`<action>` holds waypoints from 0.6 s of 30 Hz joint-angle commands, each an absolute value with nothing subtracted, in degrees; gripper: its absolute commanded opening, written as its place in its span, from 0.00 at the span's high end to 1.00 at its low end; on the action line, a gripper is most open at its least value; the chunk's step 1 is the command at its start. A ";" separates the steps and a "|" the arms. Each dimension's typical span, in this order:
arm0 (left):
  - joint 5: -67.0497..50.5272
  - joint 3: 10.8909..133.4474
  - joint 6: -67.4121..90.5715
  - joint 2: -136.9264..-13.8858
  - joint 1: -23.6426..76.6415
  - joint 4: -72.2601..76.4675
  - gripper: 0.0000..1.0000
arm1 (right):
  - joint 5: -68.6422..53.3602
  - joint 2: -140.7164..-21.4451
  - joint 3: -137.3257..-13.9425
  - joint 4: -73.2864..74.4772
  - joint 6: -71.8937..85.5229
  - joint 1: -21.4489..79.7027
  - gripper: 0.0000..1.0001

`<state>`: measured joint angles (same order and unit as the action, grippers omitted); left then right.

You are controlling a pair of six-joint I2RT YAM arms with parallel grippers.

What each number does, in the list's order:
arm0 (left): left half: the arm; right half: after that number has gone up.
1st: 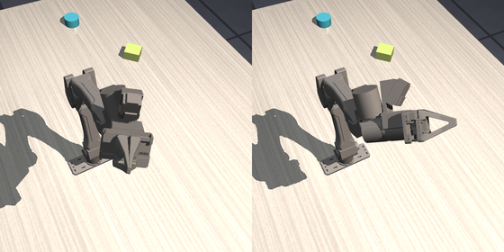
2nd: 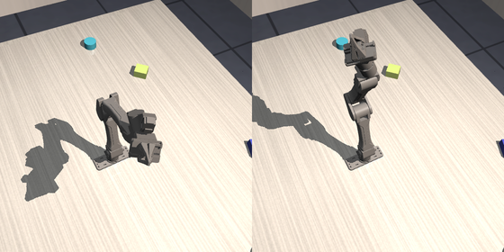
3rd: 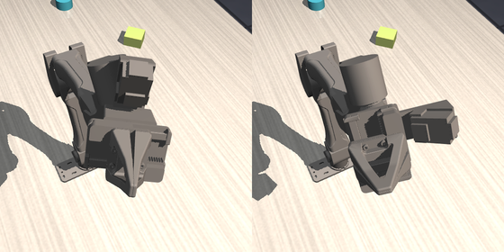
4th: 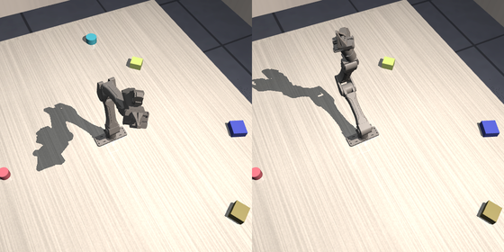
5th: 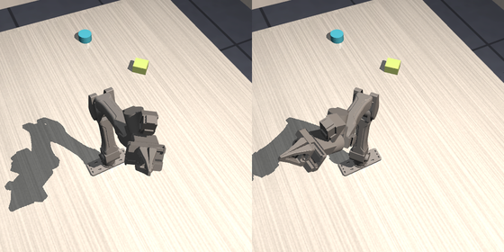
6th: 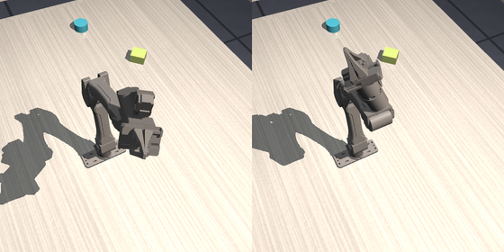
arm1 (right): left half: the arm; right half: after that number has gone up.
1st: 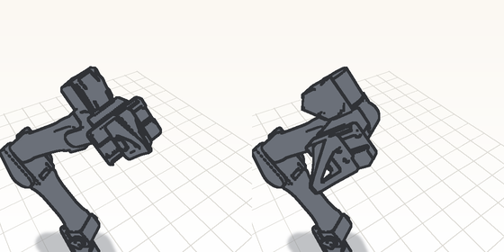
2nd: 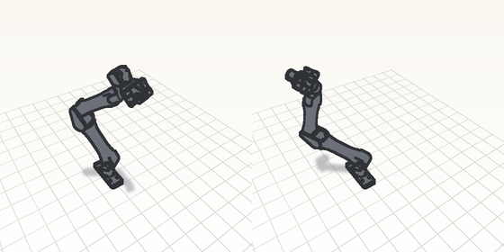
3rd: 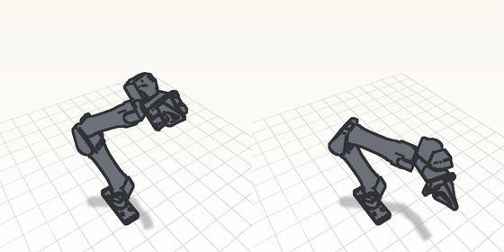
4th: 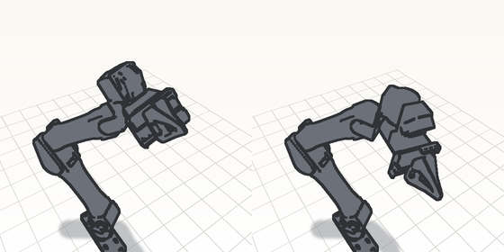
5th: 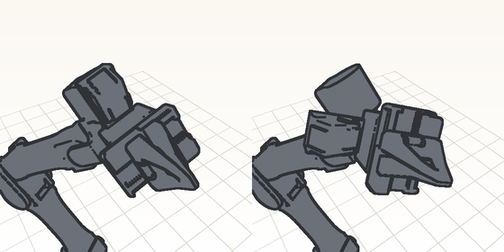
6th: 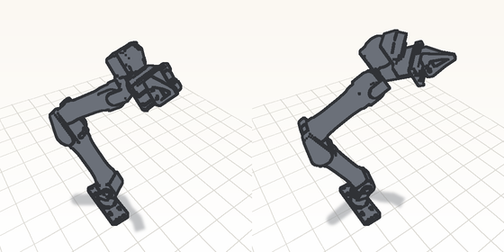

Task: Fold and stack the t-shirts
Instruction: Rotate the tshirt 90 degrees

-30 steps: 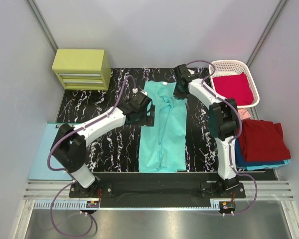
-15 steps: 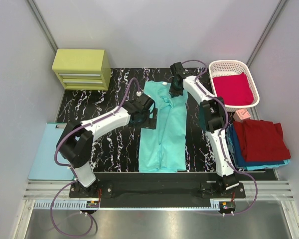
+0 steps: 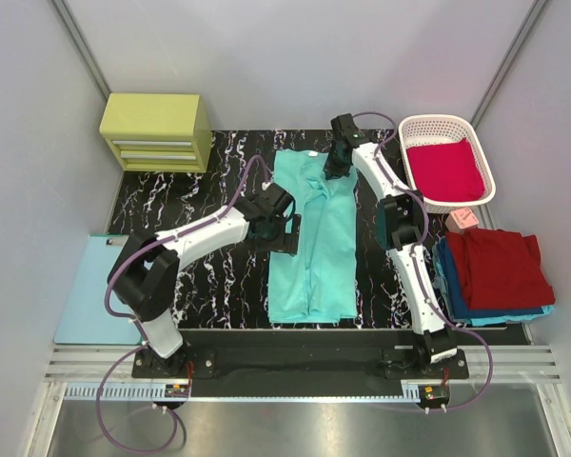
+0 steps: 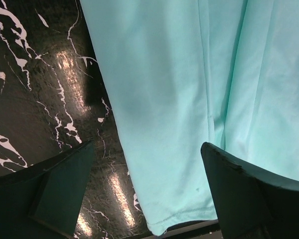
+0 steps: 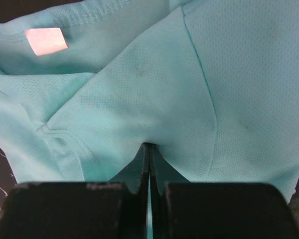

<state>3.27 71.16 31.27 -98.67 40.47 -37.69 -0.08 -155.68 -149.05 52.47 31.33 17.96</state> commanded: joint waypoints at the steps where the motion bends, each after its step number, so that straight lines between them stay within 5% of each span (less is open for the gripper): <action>1: 0.70 70.67 29.45 -95.45 40.52 -38.49 0.06 | -3.69 -160.22 -155.38 54.14 32.08 16.52 1.00; 9: 2.55 72.24 27.51 -95.71 40.52 -40.69 0.06 | -7.47 -163.39 -159.26 51.60 32.17 15.03 0.98; 13: 3.60 73.30 27.86 -95.45 40.52 -40.78 0.06 | -8.18 -160.32 -159.96 51.41 30.42 15.38 0.56; 14: 3.95 73.47 27.86 -95.19 40.52 -40.61 0.06 | -7.39 -158.92 -160.05 51.50 29.28 15.73 0.38; 18: 5.62 74.00 28.04 -93.61 40.52 -39.38 0.05 | -3.70 -148.75 -159.96 52.99 28.83 17.31 0.14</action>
<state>3.49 71.33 28.71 -97.12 40.47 -40.97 -7.18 -160.03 -158.63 50.92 31.16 15.88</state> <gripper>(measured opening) 0.943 0.795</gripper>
